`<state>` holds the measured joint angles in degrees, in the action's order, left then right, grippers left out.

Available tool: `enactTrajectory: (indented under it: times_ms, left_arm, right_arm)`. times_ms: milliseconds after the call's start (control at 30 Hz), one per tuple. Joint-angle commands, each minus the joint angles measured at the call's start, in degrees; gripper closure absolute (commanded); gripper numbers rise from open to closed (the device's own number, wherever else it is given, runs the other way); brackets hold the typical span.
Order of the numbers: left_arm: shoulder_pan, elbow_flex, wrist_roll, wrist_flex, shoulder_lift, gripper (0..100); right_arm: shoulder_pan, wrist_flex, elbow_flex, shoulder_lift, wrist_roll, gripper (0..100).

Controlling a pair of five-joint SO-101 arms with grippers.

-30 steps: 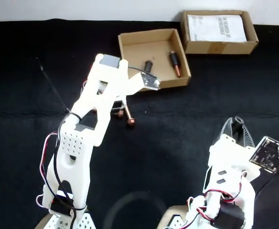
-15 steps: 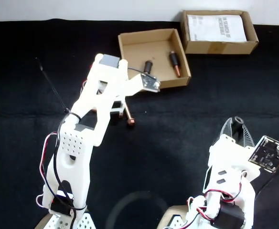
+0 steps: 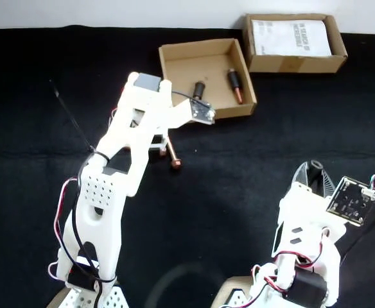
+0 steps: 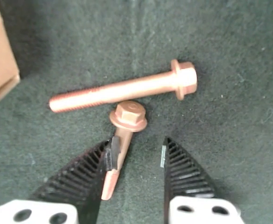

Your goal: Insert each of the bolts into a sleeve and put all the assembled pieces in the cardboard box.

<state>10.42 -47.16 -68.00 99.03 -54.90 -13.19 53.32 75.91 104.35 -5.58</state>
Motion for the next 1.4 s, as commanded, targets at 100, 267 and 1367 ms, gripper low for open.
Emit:
enactTrajectory:
  times_ms: [100,267,1367]
  left_arm:
    - [5.41,0.13,0.18,1.49,-1.63,99]
    - [6.29,-0.57,5.63,1.58,-1.45,99]
    - [1.10,17.80,-10.29,-4.92,13.14,84]
  right_arm:
    - [-0.66,-1.19,-0.31,0.57,0.62,99.1]
    - [-0.66,-1.27,-0.48,0.57,0.35,99.1]
    - [-0.66,-1.10,2.95,0.57,-1.93,99.1]
